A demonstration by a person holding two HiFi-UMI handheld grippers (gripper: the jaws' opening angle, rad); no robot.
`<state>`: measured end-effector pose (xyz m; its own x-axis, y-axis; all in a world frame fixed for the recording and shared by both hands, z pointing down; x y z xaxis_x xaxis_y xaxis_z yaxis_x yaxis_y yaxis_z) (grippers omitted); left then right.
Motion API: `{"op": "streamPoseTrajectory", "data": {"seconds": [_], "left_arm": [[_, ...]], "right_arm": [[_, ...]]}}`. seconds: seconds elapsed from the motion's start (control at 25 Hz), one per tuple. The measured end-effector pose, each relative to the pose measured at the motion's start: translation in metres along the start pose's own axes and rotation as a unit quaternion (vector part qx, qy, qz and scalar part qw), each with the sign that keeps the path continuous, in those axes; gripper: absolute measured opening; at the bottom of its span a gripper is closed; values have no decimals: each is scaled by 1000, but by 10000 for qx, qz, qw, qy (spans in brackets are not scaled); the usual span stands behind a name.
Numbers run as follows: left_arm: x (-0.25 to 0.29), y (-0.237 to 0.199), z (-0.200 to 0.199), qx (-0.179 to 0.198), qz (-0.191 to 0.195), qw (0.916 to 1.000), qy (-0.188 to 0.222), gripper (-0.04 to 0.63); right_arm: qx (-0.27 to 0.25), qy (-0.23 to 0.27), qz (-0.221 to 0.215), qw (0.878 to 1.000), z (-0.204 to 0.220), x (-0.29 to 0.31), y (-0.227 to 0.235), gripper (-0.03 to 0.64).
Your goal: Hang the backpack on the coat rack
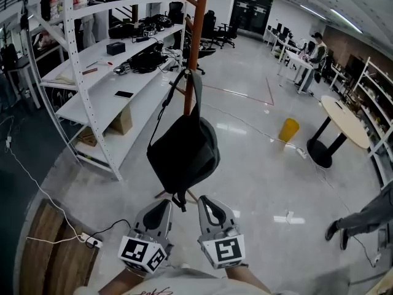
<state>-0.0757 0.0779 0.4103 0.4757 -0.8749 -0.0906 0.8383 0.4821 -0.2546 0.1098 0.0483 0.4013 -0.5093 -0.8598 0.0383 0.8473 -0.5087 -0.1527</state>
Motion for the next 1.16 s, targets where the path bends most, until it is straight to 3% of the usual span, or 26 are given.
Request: {"op": "streamPoseTrajectory", "data": {"seconds": [0.28, 1.16], "left_arm": [[7, 10, 25, -206, 203, 9987, -416, 25], [11, 30, 29, -85, 46, 9993, -361, 25]], "right_arm": [[-40, -138, -131, 9998, 7, -3, -6, 18], [-63, 12, -243, 9997, 11, -17, 5, 18]]}}
Point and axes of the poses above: the fingertips, and each gripper's own axes: x forward along the fingers, y to its right, z out of its underside, the point moved 10 cm from there along -x, backward along the fingers, and after that the axes turned 4 degrees about z, right-handed, at the moved point
